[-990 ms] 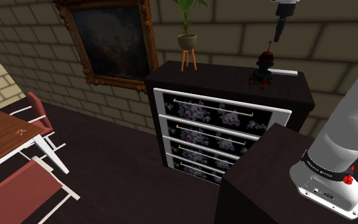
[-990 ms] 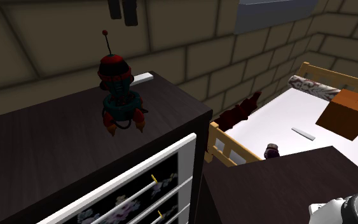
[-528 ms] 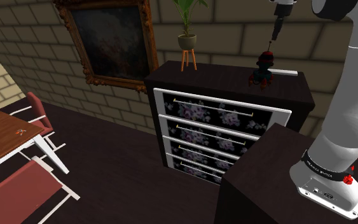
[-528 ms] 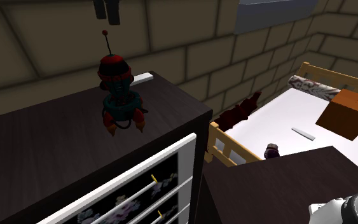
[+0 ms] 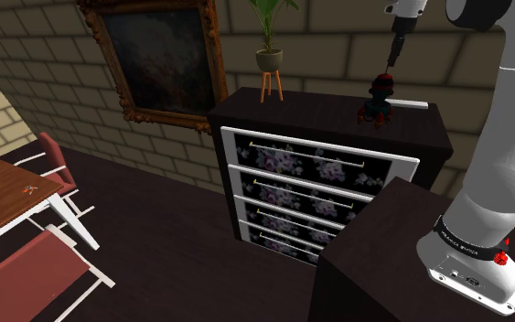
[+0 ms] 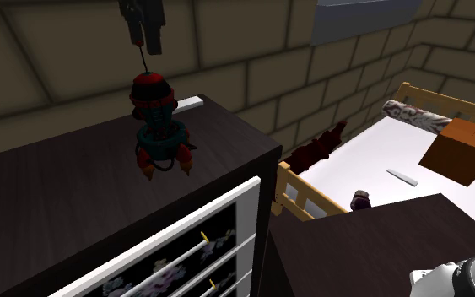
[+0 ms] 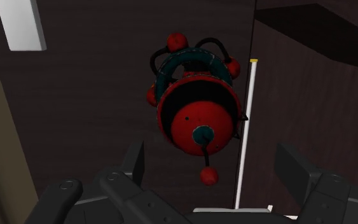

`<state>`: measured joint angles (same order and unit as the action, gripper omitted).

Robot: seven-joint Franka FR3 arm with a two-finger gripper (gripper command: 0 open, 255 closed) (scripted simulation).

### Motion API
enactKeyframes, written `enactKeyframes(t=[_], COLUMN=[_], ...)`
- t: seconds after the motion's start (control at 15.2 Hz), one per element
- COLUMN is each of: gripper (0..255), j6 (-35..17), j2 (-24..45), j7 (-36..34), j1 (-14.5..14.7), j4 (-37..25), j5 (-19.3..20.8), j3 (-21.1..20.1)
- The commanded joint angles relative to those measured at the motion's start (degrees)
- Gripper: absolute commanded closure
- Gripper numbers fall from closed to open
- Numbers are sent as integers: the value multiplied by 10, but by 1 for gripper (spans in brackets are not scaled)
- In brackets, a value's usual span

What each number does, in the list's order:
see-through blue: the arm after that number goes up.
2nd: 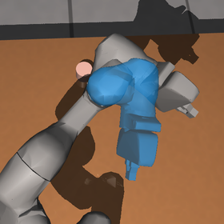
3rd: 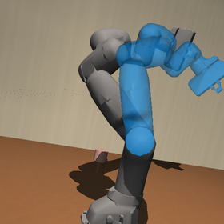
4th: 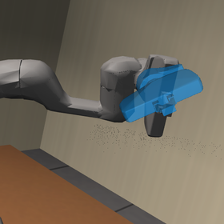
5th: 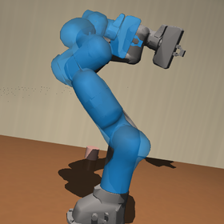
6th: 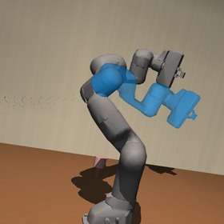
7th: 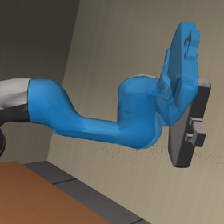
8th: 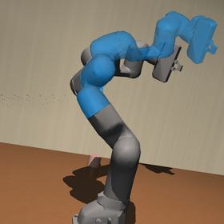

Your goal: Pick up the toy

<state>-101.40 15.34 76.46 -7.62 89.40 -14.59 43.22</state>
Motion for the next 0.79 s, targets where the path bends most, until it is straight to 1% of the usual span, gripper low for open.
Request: enactKeyframes(t=[0.0,0.59,0.73], gripper=[255,255,255], j6=[-2,-2,14], j2=[0,0,0], j7=[0,0,-1], j1=[0,0,-2], j4=[2,2,-15], j5=[0,0,0], j3=[0,0,1])
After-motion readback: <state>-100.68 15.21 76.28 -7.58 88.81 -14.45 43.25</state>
